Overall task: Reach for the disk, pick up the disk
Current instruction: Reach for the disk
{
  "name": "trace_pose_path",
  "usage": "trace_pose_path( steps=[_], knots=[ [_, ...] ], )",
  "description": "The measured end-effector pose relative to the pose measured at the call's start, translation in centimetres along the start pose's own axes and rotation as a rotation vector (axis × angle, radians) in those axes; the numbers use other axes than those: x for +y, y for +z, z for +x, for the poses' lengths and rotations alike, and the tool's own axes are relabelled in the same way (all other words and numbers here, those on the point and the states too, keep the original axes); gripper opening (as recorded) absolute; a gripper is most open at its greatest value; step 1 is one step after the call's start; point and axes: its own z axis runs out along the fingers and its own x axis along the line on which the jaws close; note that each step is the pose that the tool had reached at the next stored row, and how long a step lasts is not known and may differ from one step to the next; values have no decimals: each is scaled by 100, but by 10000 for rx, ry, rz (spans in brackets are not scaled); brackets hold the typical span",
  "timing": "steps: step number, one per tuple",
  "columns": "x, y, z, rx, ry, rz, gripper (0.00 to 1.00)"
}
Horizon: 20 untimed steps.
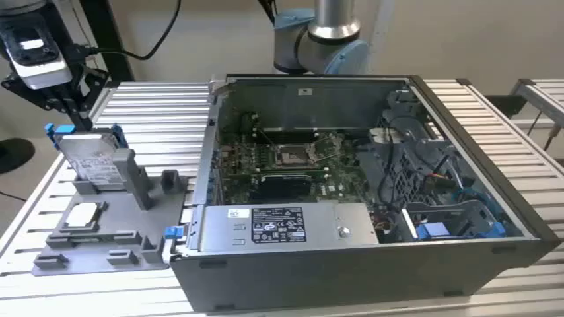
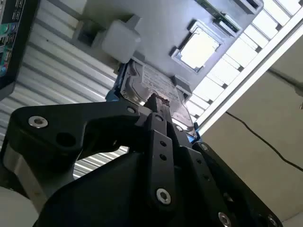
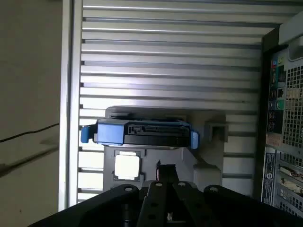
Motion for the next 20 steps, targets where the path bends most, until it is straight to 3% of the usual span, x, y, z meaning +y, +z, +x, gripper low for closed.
trace_pose_path(
  steps=[6, 10, 17, 20],
  knots=[
    [2, 1, 0, -1, 0, 0, 0],
    [48, 4, 30, -1, 0, 0, 0],
    [94, 14, 320, -3, -1, 2, 0],
    [175, 23, 354, -5, -14, 4, 0]
  ],
)
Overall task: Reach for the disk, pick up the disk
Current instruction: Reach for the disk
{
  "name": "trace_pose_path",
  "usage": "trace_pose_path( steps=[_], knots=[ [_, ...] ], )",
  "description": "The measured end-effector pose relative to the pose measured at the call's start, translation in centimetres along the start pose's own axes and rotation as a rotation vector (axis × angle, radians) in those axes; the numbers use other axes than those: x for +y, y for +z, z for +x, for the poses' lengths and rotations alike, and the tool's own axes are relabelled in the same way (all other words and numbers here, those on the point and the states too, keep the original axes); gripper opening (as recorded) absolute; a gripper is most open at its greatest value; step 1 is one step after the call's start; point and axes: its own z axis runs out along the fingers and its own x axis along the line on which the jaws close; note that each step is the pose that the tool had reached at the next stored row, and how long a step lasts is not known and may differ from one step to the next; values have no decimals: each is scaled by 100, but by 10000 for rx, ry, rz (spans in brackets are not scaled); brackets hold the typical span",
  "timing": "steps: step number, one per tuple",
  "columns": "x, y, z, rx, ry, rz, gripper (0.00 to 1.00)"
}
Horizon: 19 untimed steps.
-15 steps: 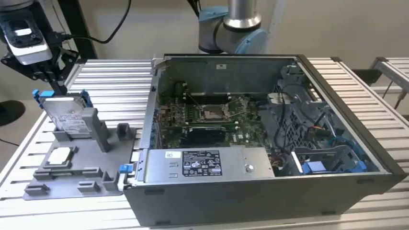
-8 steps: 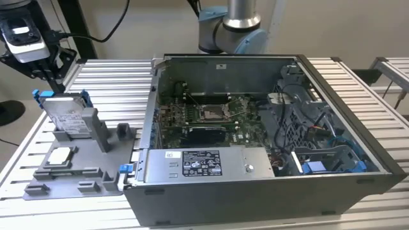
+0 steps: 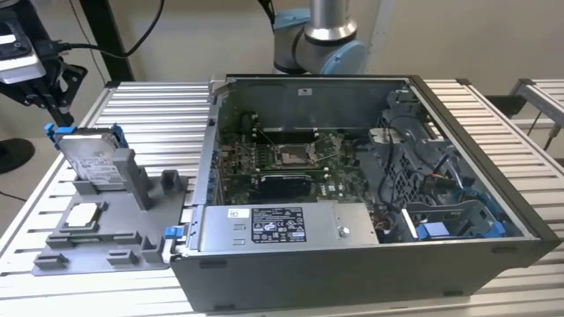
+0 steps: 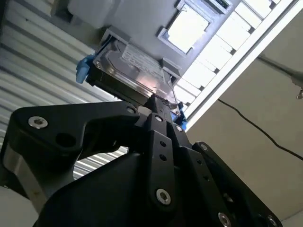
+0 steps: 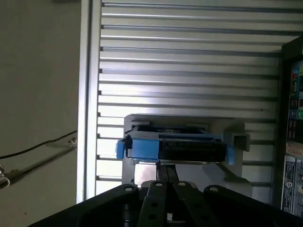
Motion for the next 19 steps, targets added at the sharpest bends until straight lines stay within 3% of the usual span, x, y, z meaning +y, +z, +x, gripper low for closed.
trace_pose_path(
  steps=[8, 17, 19],
  knots=[
    [135, 17, 122, 4, -63, 10, 0],
    [148, 20, 154, 4, -88, 15, 0],
    [147, 20, 157, 11, -285, 17, 0]
  ],
)
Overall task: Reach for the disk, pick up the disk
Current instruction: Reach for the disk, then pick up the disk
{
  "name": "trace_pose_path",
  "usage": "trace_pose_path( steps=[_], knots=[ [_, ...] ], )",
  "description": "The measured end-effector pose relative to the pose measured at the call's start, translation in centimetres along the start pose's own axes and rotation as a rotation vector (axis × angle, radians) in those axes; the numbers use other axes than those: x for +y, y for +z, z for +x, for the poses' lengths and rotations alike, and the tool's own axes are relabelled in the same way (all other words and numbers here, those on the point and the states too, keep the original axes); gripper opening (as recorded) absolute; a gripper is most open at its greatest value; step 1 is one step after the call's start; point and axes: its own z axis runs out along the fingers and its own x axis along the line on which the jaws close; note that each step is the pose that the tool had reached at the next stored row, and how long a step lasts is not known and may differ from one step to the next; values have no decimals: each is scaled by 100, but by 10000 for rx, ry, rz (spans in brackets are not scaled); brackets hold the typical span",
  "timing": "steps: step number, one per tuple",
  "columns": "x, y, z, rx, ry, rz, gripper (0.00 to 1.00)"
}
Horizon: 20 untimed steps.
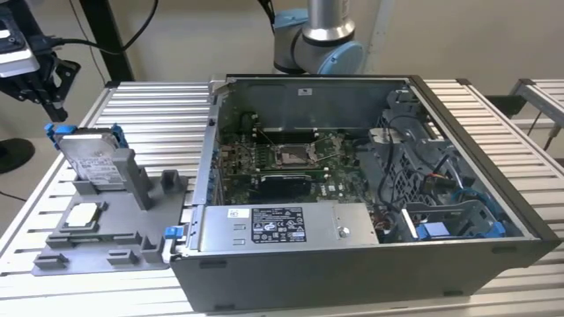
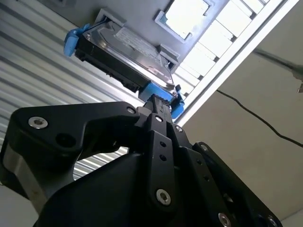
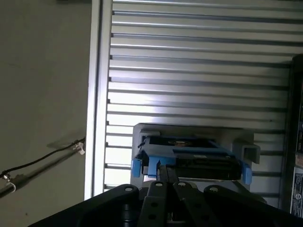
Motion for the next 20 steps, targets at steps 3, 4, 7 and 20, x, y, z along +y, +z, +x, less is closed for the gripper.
trace_pose_path(
  steps=[3, 4, 7, 20],
  knots=[
    [0, -1, 3, 20, -514, 16, 0],
    [0, 0, 3, 27, -693, 21, 0],
    [0, 0, 4, 47, -1243, 29, 0],
    [1, 0, 3, 96, -2669, 35, 0]
  ],
)
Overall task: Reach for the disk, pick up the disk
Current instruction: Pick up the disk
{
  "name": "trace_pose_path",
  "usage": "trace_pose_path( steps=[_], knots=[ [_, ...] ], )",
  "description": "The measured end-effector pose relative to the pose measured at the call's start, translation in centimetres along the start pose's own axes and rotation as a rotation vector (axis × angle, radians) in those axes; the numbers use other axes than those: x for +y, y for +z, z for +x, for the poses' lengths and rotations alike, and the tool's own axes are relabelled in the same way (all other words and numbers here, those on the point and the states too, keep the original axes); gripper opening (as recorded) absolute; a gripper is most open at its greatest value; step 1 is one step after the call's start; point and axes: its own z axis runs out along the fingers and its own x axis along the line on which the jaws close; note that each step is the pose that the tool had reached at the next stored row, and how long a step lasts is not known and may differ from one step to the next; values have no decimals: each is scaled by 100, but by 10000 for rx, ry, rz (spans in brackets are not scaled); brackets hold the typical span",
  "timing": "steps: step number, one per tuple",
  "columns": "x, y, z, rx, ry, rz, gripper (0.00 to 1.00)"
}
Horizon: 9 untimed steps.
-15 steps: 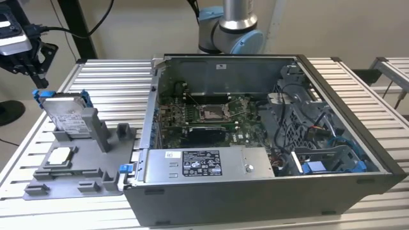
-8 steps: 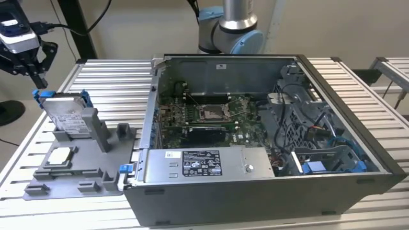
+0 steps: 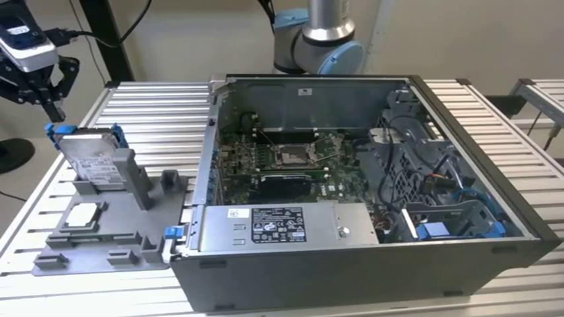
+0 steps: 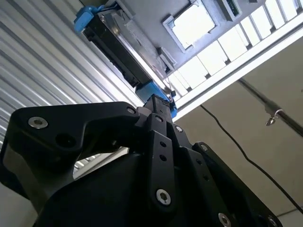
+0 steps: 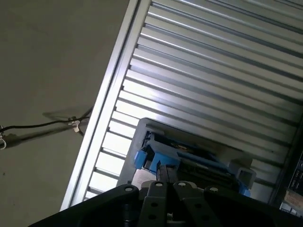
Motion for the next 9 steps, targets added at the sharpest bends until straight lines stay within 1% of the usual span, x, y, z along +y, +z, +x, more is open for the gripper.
trace_pose_path(
  steps=[2, 4, 9],
  knots=[
    [0, 0, 0, 3, -105, 0, 0],
    [0, 0, 0, 12, -349, 0, 0],
    [0, 0, 0, 41, -1234, 1, 0]
  ],
)
